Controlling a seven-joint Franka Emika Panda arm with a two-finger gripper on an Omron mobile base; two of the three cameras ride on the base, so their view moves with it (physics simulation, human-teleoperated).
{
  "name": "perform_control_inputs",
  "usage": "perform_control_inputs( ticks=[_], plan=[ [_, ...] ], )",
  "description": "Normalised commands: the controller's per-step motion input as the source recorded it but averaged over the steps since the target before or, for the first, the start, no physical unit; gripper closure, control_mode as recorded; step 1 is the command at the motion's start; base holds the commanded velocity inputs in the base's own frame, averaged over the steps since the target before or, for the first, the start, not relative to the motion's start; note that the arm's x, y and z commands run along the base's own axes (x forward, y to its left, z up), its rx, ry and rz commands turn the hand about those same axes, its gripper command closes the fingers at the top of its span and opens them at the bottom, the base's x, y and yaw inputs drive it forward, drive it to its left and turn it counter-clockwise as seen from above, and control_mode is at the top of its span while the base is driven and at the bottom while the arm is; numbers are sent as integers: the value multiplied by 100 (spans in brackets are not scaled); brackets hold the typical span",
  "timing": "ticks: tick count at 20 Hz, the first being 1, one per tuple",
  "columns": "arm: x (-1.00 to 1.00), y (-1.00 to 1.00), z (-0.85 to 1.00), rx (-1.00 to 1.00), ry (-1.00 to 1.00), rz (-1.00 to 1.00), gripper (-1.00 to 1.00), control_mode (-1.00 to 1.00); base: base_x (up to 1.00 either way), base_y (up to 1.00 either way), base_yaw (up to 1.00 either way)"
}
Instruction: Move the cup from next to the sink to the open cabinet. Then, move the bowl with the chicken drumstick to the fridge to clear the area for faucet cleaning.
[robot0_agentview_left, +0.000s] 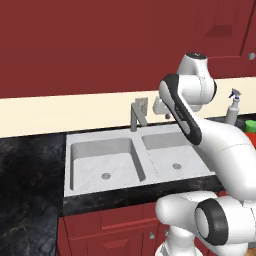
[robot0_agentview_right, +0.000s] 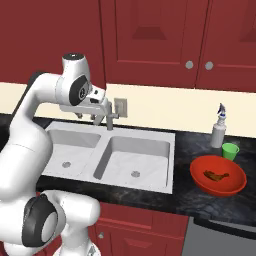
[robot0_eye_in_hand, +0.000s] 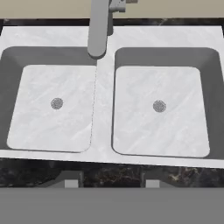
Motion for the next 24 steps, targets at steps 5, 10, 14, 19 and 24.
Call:
perform_control_inputs(
  ticks=[5,10,14,19,24],
  plan=[
    [-13,0,-1,0,-2,0,-100,-100,0,0,0],
    [-57,-22,-18,7,-5,-6,-100,100,-40,-36,-8],
    [0,0,0,0,0,0,-100,100,-57,-100,-29],
    [0,0,0,0,0,0,-100,100,19,-100,-17],
    [0,0,0,0,0,0,-100,100,68,-97,-1]
  ],
)
